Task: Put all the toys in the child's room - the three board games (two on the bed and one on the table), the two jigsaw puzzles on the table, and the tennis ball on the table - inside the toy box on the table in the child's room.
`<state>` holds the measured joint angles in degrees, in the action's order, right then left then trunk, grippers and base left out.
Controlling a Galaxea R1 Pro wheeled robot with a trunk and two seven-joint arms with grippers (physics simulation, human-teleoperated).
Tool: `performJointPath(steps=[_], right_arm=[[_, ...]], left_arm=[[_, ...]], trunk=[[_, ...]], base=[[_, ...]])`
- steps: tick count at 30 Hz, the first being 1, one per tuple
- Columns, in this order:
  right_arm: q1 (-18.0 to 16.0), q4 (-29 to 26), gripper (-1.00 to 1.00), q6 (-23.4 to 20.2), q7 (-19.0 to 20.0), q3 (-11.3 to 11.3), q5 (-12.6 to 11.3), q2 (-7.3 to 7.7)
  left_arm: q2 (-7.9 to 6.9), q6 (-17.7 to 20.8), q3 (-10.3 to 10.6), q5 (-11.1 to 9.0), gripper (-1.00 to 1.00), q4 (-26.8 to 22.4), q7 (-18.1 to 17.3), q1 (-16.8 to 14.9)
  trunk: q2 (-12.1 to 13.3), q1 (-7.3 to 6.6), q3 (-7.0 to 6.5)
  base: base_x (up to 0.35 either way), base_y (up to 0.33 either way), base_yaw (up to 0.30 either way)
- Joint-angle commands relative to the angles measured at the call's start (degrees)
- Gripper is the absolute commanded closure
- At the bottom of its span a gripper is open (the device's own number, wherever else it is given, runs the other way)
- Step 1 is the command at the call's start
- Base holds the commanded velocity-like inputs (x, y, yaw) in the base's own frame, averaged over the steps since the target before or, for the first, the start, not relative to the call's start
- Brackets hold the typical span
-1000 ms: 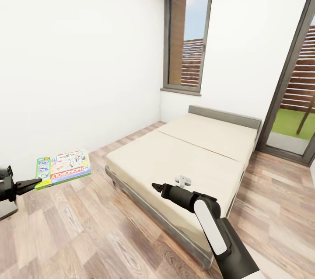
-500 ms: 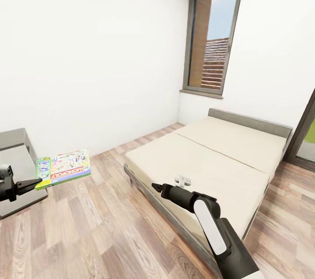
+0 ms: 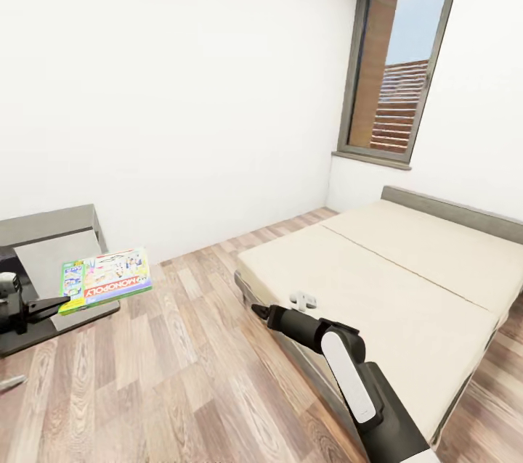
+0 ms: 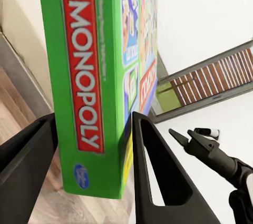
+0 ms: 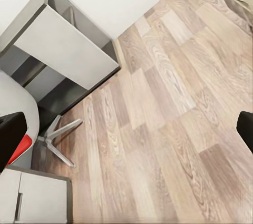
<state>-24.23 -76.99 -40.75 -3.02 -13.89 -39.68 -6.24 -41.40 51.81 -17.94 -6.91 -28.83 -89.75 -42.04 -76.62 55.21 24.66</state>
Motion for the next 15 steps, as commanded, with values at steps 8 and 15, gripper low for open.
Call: performJointPath(steps=[8,15], right_arm=[[-0.03,0.01,-1.0,-0.2,-0.32,0.01,-0.4,-0.08],[-0.03,-0.04,-1.0,-0.2,-0.32,0.01,-0.4,-0.09]], left_arm=[[0.07,0.47,-0.16,-0.04,1.0,0.0,-0.25,-0.06],[0.09,0.41,-0.16,-0.01,1.0,0.0,-0.25,-0.06]], trunk=[[-0.04,0.0,0.06],[-0.04,0.0,0.06]], base=[[0.081,0.0,0.292],[0.303,0.0,0.292]])
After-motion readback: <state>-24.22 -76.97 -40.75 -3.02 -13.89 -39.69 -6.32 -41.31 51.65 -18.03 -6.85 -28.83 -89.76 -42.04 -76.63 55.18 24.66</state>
